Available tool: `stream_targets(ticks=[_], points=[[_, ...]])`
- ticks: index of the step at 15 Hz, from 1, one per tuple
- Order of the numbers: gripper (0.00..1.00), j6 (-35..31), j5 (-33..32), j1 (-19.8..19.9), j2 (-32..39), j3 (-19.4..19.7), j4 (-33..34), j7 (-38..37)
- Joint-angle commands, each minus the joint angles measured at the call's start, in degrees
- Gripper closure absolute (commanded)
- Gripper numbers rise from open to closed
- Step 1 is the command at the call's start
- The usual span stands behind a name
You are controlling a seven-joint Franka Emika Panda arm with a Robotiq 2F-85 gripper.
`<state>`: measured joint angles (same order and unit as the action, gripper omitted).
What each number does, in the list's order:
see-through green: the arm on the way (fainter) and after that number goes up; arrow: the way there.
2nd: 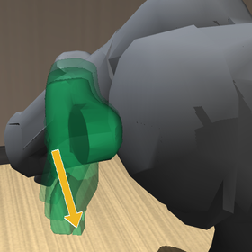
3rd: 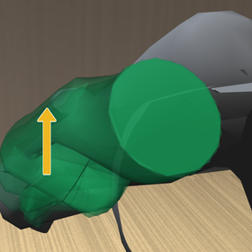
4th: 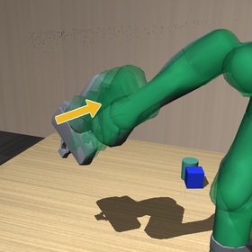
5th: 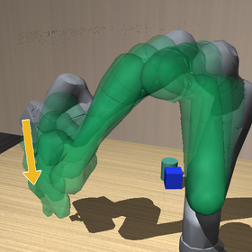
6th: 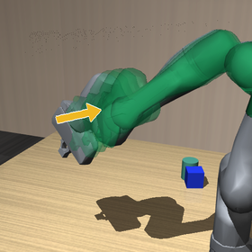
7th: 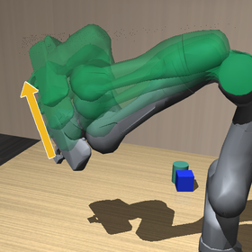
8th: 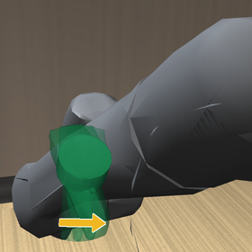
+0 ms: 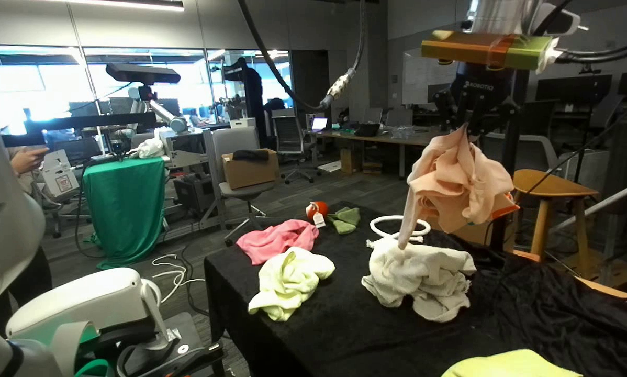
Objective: Pile the t-shirts, towels, rope and radish together
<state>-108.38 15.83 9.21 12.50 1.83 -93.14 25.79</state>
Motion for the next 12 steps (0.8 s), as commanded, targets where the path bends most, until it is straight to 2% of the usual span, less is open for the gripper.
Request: stream_targets(ticks=[1,5,8,10,12], points=[[0.94,-6.3,3.4,-1.7,-1.1,-1.1,-3.0,-3.9],[0.94,-12.1,4.7,-3.4,-1.3,-2.2,-6.0,-5.7],[0.93,-13.1,3.6,-4.3,-1.4,-2.6,-7.3,-6.4],[0.68,-12.9,2.5,-4.7,-1.4,-2.5,-8.0,-6.9],[0.57,-12.0,1.6,-4.9,-1.3,-2.3,-8.2,-7.6]])
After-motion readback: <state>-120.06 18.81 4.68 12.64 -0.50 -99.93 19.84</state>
